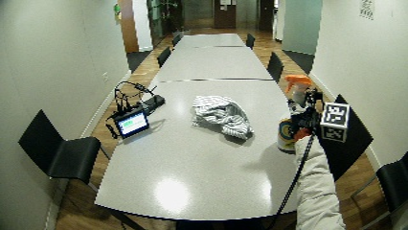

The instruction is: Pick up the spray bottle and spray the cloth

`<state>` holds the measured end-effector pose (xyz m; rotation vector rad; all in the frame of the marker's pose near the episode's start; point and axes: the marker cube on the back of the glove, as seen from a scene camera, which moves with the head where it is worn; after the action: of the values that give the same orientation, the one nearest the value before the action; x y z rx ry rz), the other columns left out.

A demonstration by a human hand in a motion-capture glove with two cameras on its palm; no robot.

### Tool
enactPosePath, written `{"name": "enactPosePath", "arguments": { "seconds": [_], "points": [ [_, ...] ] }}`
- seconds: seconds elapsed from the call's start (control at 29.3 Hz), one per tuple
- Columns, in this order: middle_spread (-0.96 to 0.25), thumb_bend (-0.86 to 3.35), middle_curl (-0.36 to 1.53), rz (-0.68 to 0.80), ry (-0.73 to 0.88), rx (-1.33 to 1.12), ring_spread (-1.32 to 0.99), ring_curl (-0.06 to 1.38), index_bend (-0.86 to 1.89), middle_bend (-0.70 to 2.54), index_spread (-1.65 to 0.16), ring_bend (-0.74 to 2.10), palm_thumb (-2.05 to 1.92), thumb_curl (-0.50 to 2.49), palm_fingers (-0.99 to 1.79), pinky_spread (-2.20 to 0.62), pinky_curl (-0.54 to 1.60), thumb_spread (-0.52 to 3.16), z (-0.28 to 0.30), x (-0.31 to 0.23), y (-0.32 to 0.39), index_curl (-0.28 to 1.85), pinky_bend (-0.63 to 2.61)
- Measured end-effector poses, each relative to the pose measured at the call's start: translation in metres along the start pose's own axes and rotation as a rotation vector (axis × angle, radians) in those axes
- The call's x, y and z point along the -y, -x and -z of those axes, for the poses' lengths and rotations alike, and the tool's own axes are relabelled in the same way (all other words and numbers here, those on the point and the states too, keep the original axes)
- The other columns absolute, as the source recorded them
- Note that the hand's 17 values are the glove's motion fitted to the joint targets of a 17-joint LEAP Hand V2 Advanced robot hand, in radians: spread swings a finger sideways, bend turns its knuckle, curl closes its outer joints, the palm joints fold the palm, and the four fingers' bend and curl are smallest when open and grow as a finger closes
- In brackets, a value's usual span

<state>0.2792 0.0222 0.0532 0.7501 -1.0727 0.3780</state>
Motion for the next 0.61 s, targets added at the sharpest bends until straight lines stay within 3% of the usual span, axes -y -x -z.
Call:
{"name": "enactPosePath", "arguments": {
  "seconds": [0.37,0.61],
  "points": [
    [-0.14,-0.02,0.5,0.421,0.138,-0.802,-0.18,0.47,0.17,0.39,-0.26,0.52,1.2,0.62,1.11,-0.21,0.48,0.49,-0.012,0.038,0.086,0.47,0.47],
    [-0.15,-0.03,0.52,0.558,0.144,-1.07,-0.19,0.48,0.17,0.39,-0.26,0.5,1.18,0.64,1.13,-0.22,0.48,0.44,-0.045,0.036,0.119,0.48,0.45]
  ]
}}
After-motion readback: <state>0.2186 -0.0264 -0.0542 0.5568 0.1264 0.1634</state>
